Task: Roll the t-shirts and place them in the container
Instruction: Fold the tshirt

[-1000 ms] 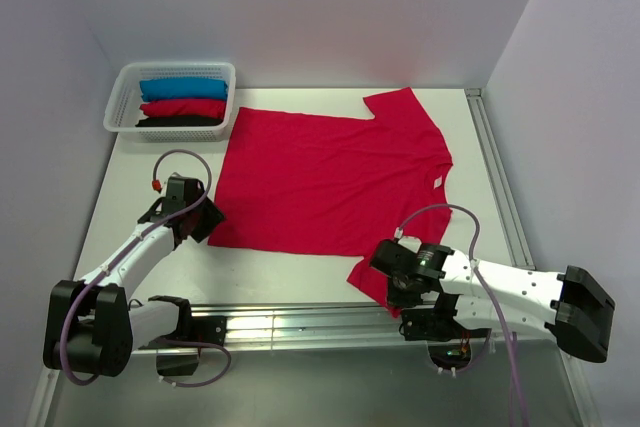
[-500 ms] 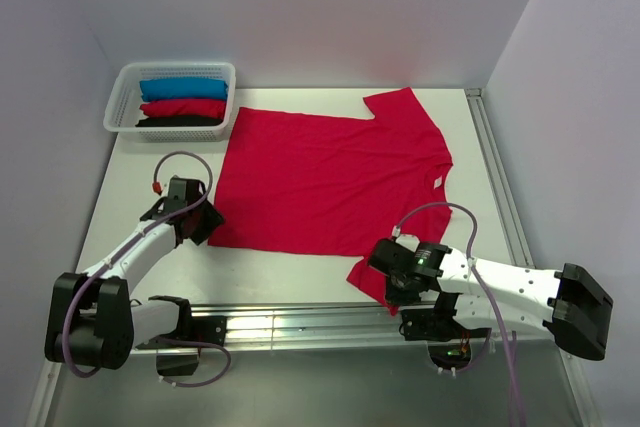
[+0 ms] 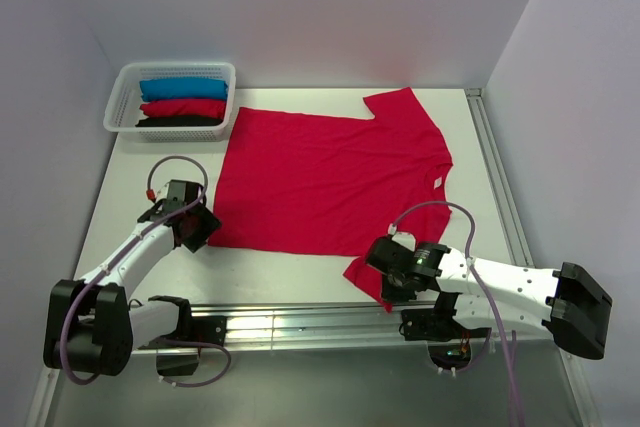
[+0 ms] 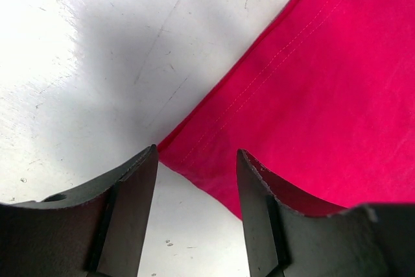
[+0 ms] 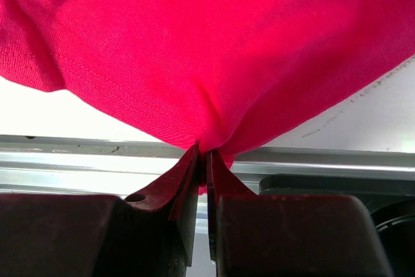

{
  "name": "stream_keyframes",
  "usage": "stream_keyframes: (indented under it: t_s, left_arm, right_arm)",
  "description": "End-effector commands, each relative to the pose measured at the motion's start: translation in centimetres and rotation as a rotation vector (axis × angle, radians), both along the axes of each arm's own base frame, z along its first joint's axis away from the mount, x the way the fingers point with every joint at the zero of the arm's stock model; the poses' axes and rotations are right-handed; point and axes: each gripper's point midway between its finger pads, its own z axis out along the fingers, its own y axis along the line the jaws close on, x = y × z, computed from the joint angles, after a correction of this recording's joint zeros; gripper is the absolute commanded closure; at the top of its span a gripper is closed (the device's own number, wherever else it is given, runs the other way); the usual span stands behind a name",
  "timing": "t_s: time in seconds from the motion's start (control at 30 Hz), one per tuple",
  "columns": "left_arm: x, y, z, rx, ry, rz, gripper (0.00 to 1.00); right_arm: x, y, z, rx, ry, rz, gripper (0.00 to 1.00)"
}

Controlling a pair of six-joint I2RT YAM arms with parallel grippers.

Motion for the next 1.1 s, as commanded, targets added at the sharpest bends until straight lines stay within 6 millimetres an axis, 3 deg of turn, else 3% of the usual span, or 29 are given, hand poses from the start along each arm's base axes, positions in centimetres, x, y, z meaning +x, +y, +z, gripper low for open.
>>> stream_keyframes:
  t_s: [0.0, 0.83, 1.07]
  left_arm:
    - [0.7, -0.1, 1.1, -0.014, -0.021, 0.020, 0.43]
    - [-1.4, -0.5, -1.9, -0.008, 0.094, 0.034, 0.47]
    - [-1.5, -0.6, -3.3, -0.011, 0.116, 0.045, 0.65]
  right_arm:
    - [0.6, 0.7, 0.1, 0.020, -0.031, 0.012, 0.86]
    - [0.8, -1.1, 2.9, -0.021, -0.073, -0.020, 0.90]
    - [1.0, -1.2, 3.7, -0.019, -0.088, -0.027, 0.90]
